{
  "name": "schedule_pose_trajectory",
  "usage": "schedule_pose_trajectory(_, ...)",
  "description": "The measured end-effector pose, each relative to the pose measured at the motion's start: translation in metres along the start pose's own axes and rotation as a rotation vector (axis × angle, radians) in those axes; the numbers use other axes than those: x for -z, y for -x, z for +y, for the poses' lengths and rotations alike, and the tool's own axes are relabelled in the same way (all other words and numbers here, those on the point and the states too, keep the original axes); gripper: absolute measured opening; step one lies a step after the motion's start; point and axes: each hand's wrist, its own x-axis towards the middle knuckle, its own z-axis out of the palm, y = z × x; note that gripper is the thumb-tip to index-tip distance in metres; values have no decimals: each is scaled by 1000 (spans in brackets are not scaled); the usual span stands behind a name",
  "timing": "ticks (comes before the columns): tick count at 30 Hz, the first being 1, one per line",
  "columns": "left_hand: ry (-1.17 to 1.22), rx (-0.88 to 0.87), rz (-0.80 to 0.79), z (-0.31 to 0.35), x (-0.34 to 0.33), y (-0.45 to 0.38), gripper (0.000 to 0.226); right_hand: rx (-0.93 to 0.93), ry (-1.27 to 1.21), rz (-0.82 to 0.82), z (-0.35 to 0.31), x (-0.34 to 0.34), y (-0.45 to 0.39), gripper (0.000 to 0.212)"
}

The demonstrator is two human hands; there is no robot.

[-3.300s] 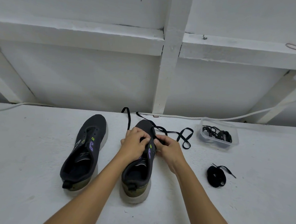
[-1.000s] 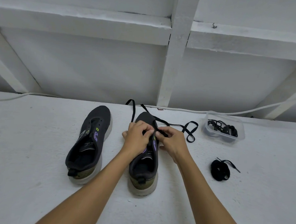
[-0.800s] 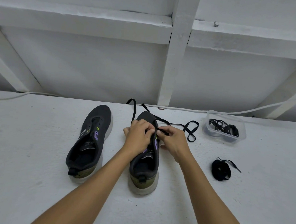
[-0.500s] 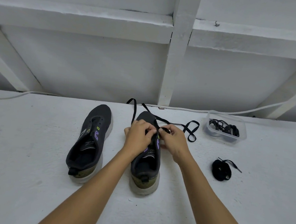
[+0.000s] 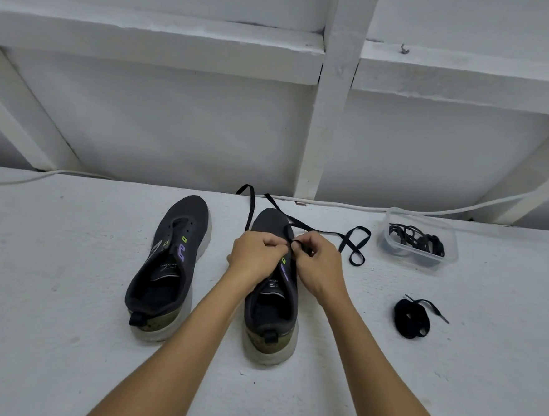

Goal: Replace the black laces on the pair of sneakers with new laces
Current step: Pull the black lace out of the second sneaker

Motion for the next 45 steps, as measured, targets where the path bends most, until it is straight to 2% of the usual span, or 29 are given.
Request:
schedule_pose_trajectory(4, 85, 67, 12, 2, -4, -3, 16, 52, 1, 32, 2, -3, 6, 20)
schedule_pose_trajectory(11, 129, 28, -40, -3, 0, -7, 13, -240, -288, -54, 1, -3, -4, 16)
schedule_pose_trajectory(17, 56, -84, -89, -15, 6, -7, 15, -311, -475, -114, 0, 7, -1, 18)
schedule_pose_trajectory(21, 31, -134, -136, -21, 14, -9, 26, -324, -549, -48, -2, 14, 3, 58)
schedule_pose_trajectory(22, 19, -154, -130, -22, 14, -8, 26, -321, -518, -14, -1, 14, 4, 61)
schedule_pose_trajectory(26, -4, -246, -42, -26, 11, -7, 17, -185, -349, 181, 5, 10, 19, 30)
schedule_pose_trajectory(28, -38, -291, 2, -26, 11, -8, 15, -102, -243, 130, 4, 7, 24, 8)
schedule_pose_trajectory(29, -54, -309, 16, -26, 10, -10, 15, -71, -200, 66, 3, 5, 25, 6)
schedule_pose_trajectory(32, -137, -359, 38, -25, 6, -15, 13, -43, -152, -7, -5, 3, 21, 9)
schedule_pose_trajectory(34, -205, -370, 61, -24, 3, -18, 9, -81, -176, -48, -11, 4, 14, 8)
schedule_pose_trajectory(36, -247, -370, 59, -25, 2, -19, 10, -122, -185, -90, -11, 6, 7, 17)
schedule_pose_trajectory(38, -215, -396, 50, -29, 0, -20, 10, -148, -216, -110, -10, 8, 2, 6)
schedule_pose_trajectory(41, -168, -444, 71, -36, -1, -21, 6, -184, -288, -160, -6, 12, -1, 14)
schedule_pose_trajectory(45, -242, -470, 90, -33, -5, -20, 9, -177, -316, -193, 0, 13, -2, 17)
